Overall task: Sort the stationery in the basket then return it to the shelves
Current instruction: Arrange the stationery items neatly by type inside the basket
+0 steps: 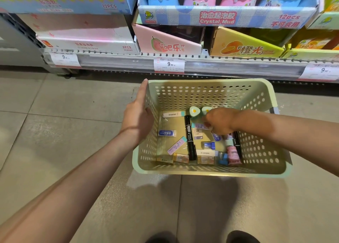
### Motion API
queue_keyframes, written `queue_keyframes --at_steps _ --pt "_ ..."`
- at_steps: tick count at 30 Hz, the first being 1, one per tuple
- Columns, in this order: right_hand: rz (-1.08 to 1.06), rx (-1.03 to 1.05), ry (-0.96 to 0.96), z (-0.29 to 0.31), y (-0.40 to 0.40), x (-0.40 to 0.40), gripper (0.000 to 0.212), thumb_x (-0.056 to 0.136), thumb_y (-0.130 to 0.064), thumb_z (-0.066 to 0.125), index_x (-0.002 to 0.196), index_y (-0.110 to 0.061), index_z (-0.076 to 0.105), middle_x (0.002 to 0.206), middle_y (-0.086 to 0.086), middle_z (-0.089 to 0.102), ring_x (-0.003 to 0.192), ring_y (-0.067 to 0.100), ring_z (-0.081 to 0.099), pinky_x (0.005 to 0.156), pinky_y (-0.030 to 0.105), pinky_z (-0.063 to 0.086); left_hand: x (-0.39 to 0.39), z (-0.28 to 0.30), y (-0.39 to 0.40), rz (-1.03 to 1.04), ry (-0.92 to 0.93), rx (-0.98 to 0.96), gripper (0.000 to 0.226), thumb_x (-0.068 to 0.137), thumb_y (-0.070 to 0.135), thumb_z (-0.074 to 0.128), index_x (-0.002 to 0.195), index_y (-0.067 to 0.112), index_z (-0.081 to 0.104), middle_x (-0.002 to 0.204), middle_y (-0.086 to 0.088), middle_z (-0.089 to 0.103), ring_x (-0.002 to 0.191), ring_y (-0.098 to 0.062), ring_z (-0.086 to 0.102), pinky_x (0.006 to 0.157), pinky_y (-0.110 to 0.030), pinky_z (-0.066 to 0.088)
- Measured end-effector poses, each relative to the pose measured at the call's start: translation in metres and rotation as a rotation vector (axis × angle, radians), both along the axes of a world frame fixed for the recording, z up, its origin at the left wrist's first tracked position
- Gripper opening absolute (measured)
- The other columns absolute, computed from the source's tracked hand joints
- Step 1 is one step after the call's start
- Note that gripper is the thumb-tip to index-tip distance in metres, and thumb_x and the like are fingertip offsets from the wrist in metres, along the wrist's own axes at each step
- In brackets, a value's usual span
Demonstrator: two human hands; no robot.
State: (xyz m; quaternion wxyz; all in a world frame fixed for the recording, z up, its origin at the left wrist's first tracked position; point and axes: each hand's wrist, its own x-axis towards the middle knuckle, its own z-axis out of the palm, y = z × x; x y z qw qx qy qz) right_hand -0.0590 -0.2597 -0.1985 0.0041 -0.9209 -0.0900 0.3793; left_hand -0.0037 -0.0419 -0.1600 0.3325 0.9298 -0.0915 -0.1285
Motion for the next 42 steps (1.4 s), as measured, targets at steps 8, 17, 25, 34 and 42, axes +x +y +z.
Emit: queue_keyframes --at_steps 8,17,25,34,42 --pt "-0.362 0.399 -0.024 0.007 0.023 0.012 0.021 0.090 -0.011 0.057 0.109 -0.015 0.067 0.093 -0.001 0.061 0.090 0.014 0.056 0.077 0.021 0.040 0.003 -0.007 0.002 -0.003 -0.015 -0.012 0.078 0.086 -0.006 0.041 0.147 0.035 0.015 0.095 -0.001 0.056 0.077 -0.020 0.055 0.073 -0.026 0.039" --pt "-0.835 0.618 -0.127 -0.030 0.065 0.017 0.013 0.088 -0.006 0.059 0.101 -0.011 0.059 0.107 0.016 0.065 0.095 0.030 0.066 0.085 0.040 0.055 0.003 -0.010 0.002 -0.004 -0.025 -0.003 0.077 0.088 -0.004 0.040 0.147 0.037 0.013 0.105 -0.007 0.062 0.082 -0.017 0.053 0.074 -0.023 0.038" --pt "-0.880 0.473 -0.303 -0.046 0.090 0.021 0.023 0.090 -0.010 0.052 0.112 -0.011 0.058 0.114 0.012 0.064 0.104 0.029 0.060 0.076 0.027 0.045 0.004 -0.011 0.004 -0.043 -0.058 0.020 0.075 0.088 -0.004 0.041 0.148 0.031 0.012 0.105 -0.018 0.065 0.072 -0.021 0.054 0.065 -0.028 0.041" --pt "-0.831 0.448 -0.264 -0.065 0.098 0.022 0.025 0.090 -0.004 0.047 0.113 -0.008 0.056 0.112 0.016 0.063 0.102 0.032 0.060 0.077 0.031 0.046 0.005 -0.014 0.007 -0.079 -0.073 0.001 0.076 0.087 -0.006 0.042 0.149 0.027 0.013 0.096 -0.017 0.065 0.059 -0.018 0.050 0.059 -0.030 0.043" --pt "-0.609 0.450 -0.257 -0.069 0.097 0.013 0.050 0.080 -0.029 0.067 0.122 -0.008 0.051 0.123 0.011 0.041 0.107 0.030 0.054 0.092 0.033 0.047 0.005 -0.014 0.007 -0.081 -0.065 0.008 0.075 0.088 -0.006 0.042 0.149 0.026 0.012 0.099 -0.017 0.064 0.056 -0.010 0.048 0.053 -0.025 0.038"
